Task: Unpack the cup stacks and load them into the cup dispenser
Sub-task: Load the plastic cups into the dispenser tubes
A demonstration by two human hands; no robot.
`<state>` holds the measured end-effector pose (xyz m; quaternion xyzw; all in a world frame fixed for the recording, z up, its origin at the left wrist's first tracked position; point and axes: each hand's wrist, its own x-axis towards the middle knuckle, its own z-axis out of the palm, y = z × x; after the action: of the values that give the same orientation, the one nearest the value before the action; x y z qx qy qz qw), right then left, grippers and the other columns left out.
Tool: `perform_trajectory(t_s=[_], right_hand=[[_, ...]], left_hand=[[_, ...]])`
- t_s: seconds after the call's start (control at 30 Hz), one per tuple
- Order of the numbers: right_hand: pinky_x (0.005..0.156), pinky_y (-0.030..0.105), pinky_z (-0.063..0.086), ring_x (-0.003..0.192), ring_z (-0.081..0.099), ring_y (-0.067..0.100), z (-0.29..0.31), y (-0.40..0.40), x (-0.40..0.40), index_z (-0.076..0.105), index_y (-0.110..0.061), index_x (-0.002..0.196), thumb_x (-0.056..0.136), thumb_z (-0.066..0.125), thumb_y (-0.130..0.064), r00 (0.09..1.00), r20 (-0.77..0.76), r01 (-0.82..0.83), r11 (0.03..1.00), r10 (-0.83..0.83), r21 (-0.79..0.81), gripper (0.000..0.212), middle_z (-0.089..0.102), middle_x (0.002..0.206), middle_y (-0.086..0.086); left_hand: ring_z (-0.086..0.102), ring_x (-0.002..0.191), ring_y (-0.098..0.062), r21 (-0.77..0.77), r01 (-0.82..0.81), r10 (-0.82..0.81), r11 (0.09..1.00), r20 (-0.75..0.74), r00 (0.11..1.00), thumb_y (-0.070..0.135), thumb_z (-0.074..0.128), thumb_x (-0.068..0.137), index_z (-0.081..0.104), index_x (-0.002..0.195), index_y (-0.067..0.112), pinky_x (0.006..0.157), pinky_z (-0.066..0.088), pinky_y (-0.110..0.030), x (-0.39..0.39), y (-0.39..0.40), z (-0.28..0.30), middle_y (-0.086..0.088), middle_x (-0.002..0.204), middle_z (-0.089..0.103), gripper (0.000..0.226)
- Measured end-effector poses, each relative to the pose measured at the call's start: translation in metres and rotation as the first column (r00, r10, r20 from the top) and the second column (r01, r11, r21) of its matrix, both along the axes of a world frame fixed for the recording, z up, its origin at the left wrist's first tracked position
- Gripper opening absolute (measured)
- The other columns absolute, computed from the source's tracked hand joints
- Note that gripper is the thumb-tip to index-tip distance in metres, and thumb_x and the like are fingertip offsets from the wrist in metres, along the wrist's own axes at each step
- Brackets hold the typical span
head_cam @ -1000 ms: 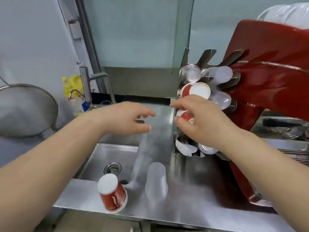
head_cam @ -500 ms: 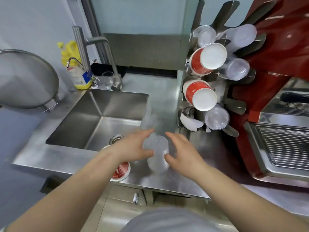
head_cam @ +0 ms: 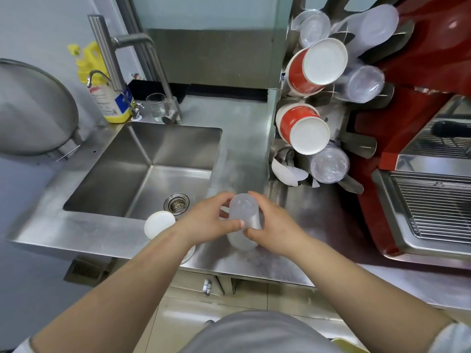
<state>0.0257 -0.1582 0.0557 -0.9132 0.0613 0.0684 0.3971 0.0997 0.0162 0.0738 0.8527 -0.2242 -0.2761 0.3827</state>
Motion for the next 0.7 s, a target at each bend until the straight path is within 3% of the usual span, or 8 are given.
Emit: perform_trajectory(t_s=[0.13,0.3,0.4,0.47,0.53,0.6,0.7], right_hand=[[0.104,0.032,0.04,0.13,0.046,0.019,-0.003,-0.003,-0.003,0.019,-0.032,0.148,0.073,0.073,-0.032,0.999,0.011,0.044,0.999,-0.044,0.032,0.093,0.042,0.147,-0.002],[0.091,0.025,0.045,0.111,0.052,0.012,-0.003,-0.006,-0.013,0.036,-0.038,0.134,0.069,0.075,-0.027,0.993,0.064,0.092,0.994,-0.096,0.061,0.076,0.05,0.122,-0.015],[0.084,0.021,0.046,0.1,0.054,0.009,0.001,-0.009,-0.019,0.04,-0.04,0.125,0.066,0.074,-0.021,0.989,0.07,0.123,0.988,-0.129,0.089,0.071,0.05,0.11,-0.021],[0.08,0.02,0.046,0.094,0.056,0.008,0.001,-0.011,-0.023,0.04,-0.042,0.121,0.064,0.073,-0.021,0.985,0.061,0.153,0.982,-0.161,0.111,0.069,0.054,0.107,-0.021],[0.079,0.021,0.047,0.091,0.058,0.008,0.002,-0.012,-0.029,0.04,-0.042,0.119,0.064,0.074,-0.022,0.98,0.055,0.181,0.976,-0.189,0.121,0.067,0.058,0.106,-0.019],[0.081,0.025,0.051,0.092,0.06,0.009,0.001,-0.014,-0.034,0.041,-0.043,0.119,0.065,0.074,-0.024,0.973,0.052,0.215,0.966,-0.224,0.144,0.067,0.059,0.107,-0.018],[0.082,0.034,0.055,0.093,0.063,0.012,-0.003,-0.018,-0.043,0.04,-0.046,0.118,0.063,0.074,-0.025,0.959,0.042,0.268,0.942,-0.282,0.204,0.068,0.06,0.109,-0.017]], left_hand=[[0.066,0.1,-0.009,-0.022,0.027,-0.027,0.999,-0.017,0.999,0.031,0.074,0.083,0.053,0.128,0.034,0.091,0.05,-0.023,-0.004,-0.004,-0.004,0.015,0.121,0.061,0.05],[0.064,0.104,-0.007,-0.041,0.074,-0.076,0.996,-0.037,0.996,0.023,0.065,0.091,0.05,0.127,0.041,0.084,0.046,-0.008,-0.009,-0.007,-0.01,0.018,0.124,0.06,0.043],[0.063,0.108,-0.007,-0.024,0.115,-0.116,0.993,-0.059,0.991,0.018,0.059,0.095,0.049,0.128,0.041,0.095,0.045,-0.015,-0.012,-0.006,-0.017,0.024,0.126,0.058,0.043],[0.059,0.115,-0.008,-0.011,0.11,-0.111,0.994,-0.077,0.991,0.016,0.058,0.095,0.049,0.133,0.035,0.098,0.045,-0.016,-0.014,-0.005,-0.028,0.017,0.132,0.056,0.044],[0.054,0.122,-0.011,0.011,0.118,-0.117,0.993,-0.071,0.991,0.021,0.058,0.091,0.046,0.14,0.031,0.104,0.044,-0.028,-0.019,-0.004,-0.037,0.007,0.137,0.053,0.051],[0.056,0.12,-0.02,-0.005,0.155,-0.155,0.988,-0.109,0.982,0.027,0.057,0.084,0.046,0.139,0.036,0.103,0.045,-0.043,-0.023,-0.003,-0.053,-0.001,0.133,0.057,0.057],[0.058,0.12,-0.017,-0.047,0.12,-0.126,0.992,-0.155,0.98,0.029,0.059,0.08,0.048,0.136,0.037,0.105,0.045,-0.047,-0.026,-0.002,-0.072,-0.001,0.129,0.061,0.058]])
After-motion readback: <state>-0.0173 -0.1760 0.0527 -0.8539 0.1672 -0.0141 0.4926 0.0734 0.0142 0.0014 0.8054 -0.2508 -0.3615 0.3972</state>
